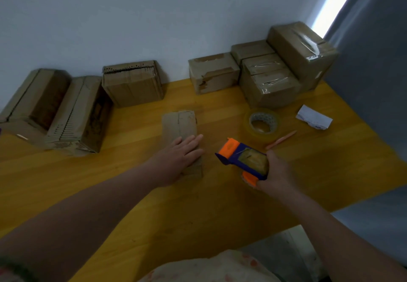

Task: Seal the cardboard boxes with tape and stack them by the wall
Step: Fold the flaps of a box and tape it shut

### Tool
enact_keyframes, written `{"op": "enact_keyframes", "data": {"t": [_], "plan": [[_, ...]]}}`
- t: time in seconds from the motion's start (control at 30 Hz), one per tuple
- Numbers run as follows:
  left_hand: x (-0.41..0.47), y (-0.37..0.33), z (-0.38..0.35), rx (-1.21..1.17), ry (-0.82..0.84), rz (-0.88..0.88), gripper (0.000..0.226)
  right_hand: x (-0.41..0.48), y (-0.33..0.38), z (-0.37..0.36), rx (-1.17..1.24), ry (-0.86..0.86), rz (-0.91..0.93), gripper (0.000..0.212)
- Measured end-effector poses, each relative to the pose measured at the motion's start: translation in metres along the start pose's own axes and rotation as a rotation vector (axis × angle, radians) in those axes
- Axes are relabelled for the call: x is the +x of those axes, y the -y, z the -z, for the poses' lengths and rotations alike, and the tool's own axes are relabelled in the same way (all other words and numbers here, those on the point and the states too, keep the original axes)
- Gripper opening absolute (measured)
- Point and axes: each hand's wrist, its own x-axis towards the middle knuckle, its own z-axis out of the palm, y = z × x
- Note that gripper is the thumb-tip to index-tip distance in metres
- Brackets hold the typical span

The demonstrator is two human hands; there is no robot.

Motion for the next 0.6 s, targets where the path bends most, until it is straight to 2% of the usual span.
{"op": "enact_keyframes", "data": {"t": [0.17, 0.23, 0.3, 0.37, 0.4, 0.5, 0.53, 0.6], "plan": [[-0.001, 0.003, 0.000, -0.049, 0.006, -0.035, 0.094, -0.010, -0.009, 0.014, 0.187, -0.003, 0.087, 0.061], [-0.003, -0.005, 0.009, -0.214, -0.010, 0.013, 0.084, -0.014, -0.009, 0.016, 0.204, -0.012, 0.154, 0.060], [-0.005, -0.018, 0.022, -0.488, -0.184, 0.133, 0.067, -0.016, -0.007, 0.015, 0.239, -0.009, 0.210, 0.060], [-0.006, -0.032, 0.035, -0.808, -0.385, 0.324, 0.054, -0.019, -0.003, 0.013, 0.272, -0.013, 0.265, 0.062], [-0.008, -0.038, 0.040, -1.014, -0.408, 0.413, 0.051, -0.020, -0.001, 0.012, 0.285, -0.018, 0.287, 0.064], [-0.009, -0.046, 0.047, -1.632, -0.208, 0.581, 0.059, -0.025, 0.007, 0.010, 0.333, -0.010, 0.340, 0.064], [-0.010, -0.046, 0.047, -1.774, -0.158, 0.617, 0.056, -0.026, 0.009, 0.009, 0.338, -0.010, 0.357, 0.063], [-0.012, -0.044, 0.045, -1.909, -0.156, 0.673, 0.039, -0.029, 0.015, 0.009, 0.329, -0.012, 0.388, 0.064]]}}
